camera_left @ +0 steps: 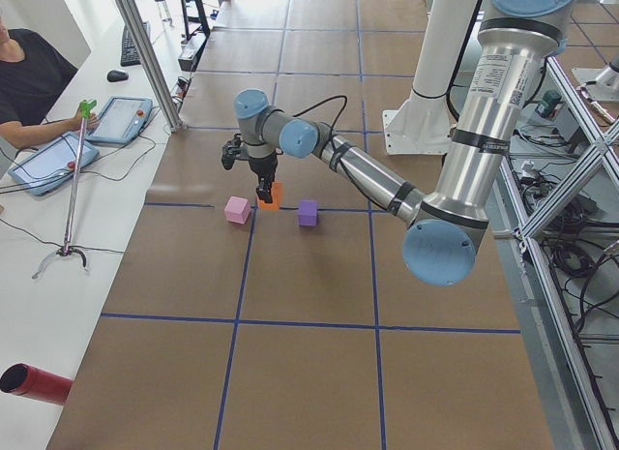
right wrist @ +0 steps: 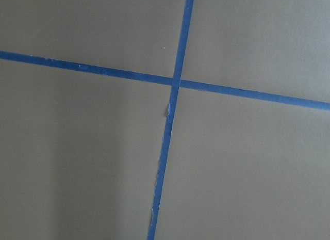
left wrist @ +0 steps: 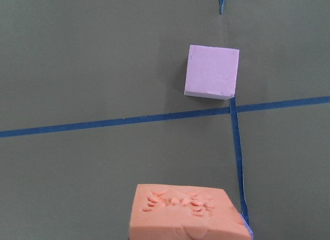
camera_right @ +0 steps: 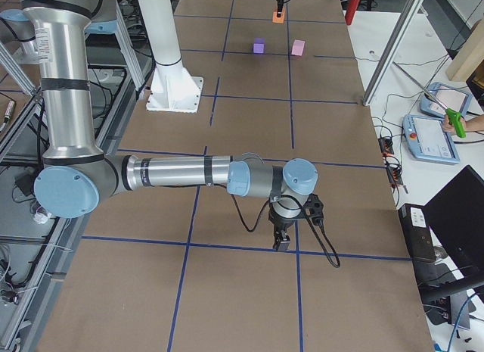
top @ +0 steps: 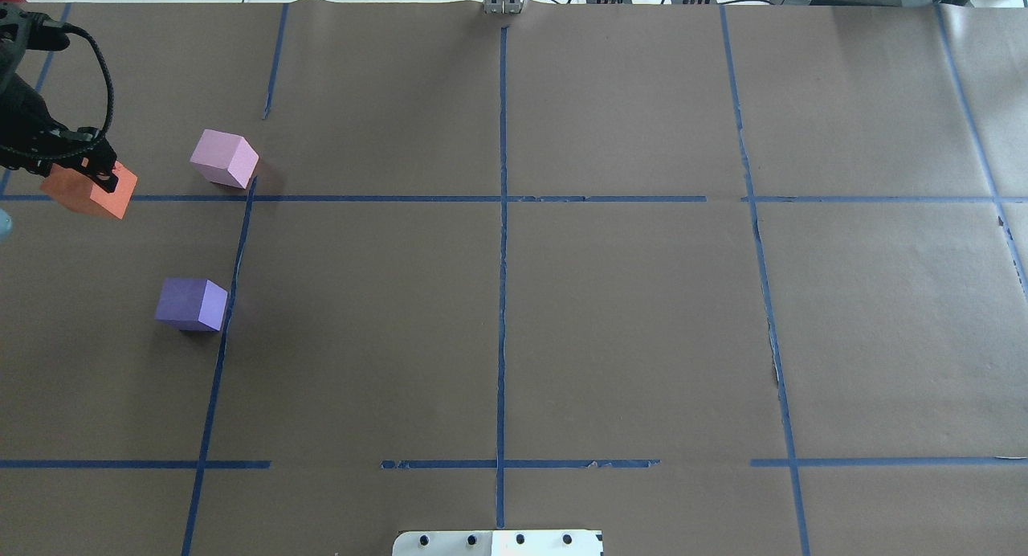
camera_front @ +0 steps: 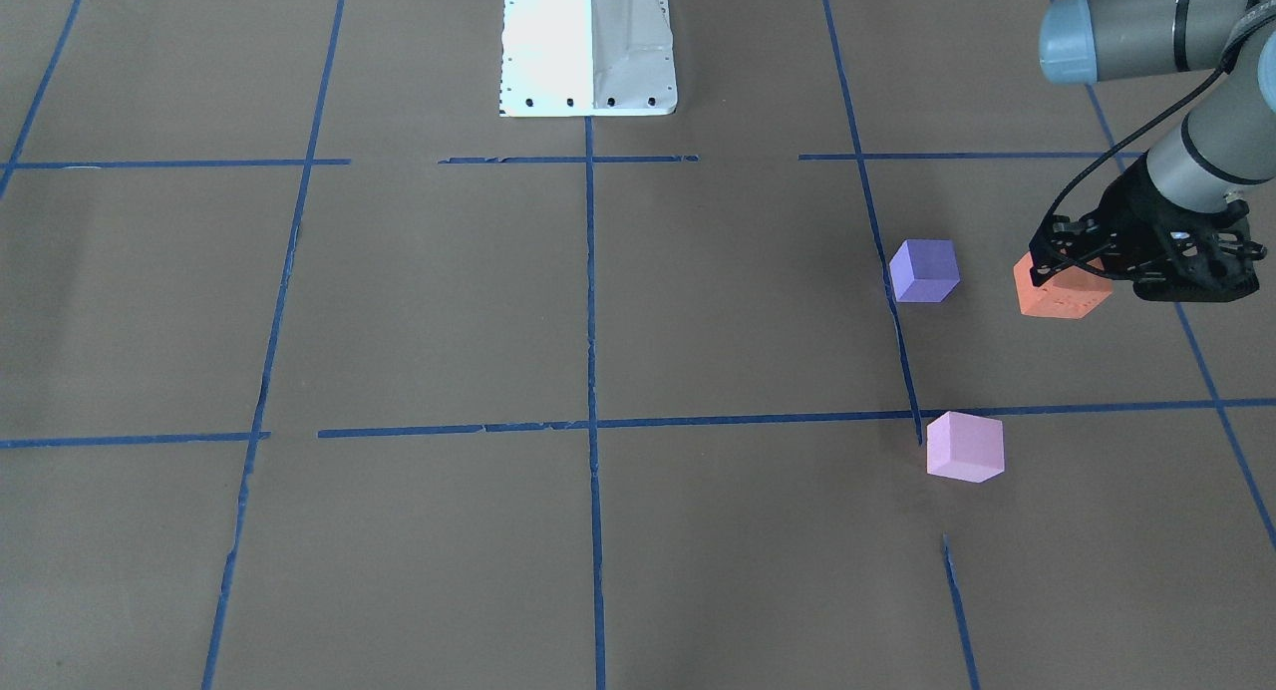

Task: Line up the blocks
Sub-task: 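Lift the orange cube with the left gripper and carry it toward the robot's base, then lower the orange cube between the pink and purple cubes with the left gripper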

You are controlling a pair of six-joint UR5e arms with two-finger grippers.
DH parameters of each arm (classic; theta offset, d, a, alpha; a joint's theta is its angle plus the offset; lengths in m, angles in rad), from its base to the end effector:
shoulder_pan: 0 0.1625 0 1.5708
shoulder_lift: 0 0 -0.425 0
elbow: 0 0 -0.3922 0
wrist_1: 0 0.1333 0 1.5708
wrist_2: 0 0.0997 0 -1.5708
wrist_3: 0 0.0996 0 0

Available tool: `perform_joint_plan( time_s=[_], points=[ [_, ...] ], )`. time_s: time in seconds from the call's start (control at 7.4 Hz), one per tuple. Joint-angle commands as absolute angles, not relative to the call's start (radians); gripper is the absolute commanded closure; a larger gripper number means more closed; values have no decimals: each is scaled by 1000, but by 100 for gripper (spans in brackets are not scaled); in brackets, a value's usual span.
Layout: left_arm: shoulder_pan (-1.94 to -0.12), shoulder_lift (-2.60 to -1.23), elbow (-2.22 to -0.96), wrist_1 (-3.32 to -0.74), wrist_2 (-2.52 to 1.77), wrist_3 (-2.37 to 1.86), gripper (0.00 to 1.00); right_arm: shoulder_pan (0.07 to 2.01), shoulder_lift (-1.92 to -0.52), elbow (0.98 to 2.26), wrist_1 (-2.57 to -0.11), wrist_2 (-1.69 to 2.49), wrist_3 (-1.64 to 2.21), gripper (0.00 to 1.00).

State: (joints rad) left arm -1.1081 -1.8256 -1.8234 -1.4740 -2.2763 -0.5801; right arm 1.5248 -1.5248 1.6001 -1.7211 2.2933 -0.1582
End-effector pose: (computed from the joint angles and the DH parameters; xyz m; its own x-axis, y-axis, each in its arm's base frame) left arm 0.1936 -0.5422 0.4129 0.6975 0.0282 -0.7160 -0.0322 0.9994 0.0080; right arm 0.0442 -0.5070 0.6395 0.7350 -0.1421 0.6630 0.1637 0.9861 0.0299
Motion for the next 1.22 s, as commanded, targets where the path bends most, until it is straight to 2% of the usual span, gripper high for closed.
perform_joint_plan(
  time_s=[0.0, 0.41, 1.08],
  points=[
    [-1048, -1845, -1702, -1665, -2284, -724, 77, 1525, -1525, 1600, -1721, 2293, -158, 0],
    [-957, -1878, -1667, -1670, -2281, -784, 77, 1525, -1525, 1600, -1721, 2293, -160, 0],
    [-937, -1910, -1545, -1769, -2276, -773, 77, 1525, -1525, 1600, -1721, 2293, -158, 0]
  ],
)
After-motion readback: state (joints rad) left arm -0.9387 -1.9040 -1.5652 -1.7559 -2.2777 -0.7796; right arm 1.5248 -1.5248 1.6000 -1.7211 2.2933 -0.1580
